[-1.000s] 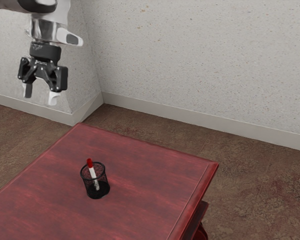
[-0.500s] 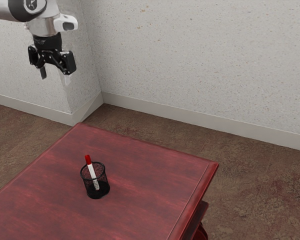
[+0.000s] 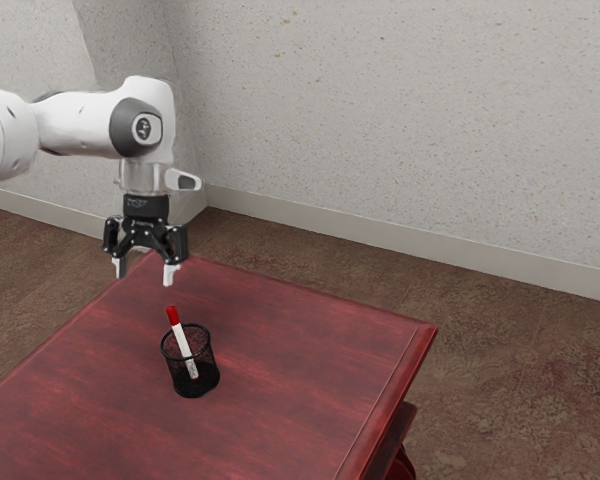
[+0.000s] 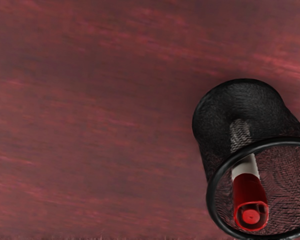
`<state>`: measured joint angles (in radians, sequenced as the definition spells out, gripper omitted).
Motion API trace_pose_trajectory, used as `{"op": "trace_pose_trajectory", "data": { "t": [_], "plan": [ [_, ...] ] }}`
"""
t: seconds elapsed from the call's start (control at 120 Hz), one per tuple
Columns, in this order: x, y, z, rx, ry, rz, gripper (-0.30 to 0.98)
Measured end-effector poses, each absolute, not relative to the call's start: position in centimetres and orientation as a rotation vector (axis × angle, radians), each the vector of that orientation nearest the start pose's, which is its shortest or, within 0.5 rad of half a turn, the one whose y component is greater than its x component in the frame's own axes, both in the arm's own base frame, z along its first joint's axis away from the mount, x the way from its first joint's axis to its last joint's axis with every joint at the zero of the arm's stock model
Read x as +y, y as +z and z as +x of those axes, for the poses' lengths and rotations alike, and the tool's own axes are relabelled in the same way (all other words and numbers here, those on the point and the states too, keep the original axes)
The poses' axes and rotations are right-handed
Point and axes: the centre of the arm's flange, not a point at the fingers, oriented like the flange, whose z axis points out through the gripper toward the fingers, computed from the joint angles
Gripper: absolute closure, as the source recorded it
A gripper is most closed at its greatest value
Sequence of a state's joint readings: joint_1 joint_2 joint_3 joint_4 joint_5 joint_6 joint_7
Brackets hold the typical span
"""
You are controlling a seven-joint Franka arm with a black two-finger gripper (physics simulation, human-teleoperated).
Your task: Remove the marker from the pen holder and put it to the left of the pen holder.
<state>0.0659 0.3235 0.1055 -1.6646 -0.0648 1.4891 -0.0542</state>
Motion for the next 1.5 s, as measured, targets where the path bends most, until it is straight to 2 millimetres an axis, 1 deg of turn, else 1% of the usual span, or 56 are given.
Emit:
{"op": "trace_pose_trajectory", "data": {
  "t": [0.083,0.183,0.258,0.317,0.383,0.467,0.542,0.692,0.708,0.8,0.917,1.025,1.133,1.258,1.383,1.5],
  "plan": [
    [10.2,38.0,57.4,-0.501,0.842,-3.137,0.02],
    [10.2,37.5,57.2,-0.572,0.872,-3.17,0.02],
    [9.3,37.1,57.3,-0.592,0.884,-3.186,0.03],
    [7.7,35.8,57.1,-0.591,0.892,-3.193,0.03],
    [6.5,34.7,57.1,-0.608,0.86,-3.209,0.03],
    [6.1,34.9,57.7,-0.643,0.761,-3.242,0.04],
    [6.1,34.8,57.4,-0.686,0.7,-3.261,0.05],
    [7.9,35.4,57.3,-0.766,0.586,-3.273,0.06],
    [8.2,35.5,57.2,-0.774,0.576,-3.273,0.06],
    [9.1,36.2,54.9,-0.797,0.53,-3.265,0.06],
    [9.6,36.2,54.2,-0.773,0.488,-3.248,0.06],
    [9.0,35.5,54.0,-0.739,0.485,-3.242,0.06],
    [8.8,35.5,54.1,-0.724,0.464,-3.243,0.07],
    [7.6,35.2,54.2,-0.693,0.463,-3.247,0.07],
    [7.5,34.5,53.9,-0.7,0.476,-3.243,0.07],
    [7.0,34.4,53.9,-0.696,0.471,-3.246,0.09]
  ]
}}
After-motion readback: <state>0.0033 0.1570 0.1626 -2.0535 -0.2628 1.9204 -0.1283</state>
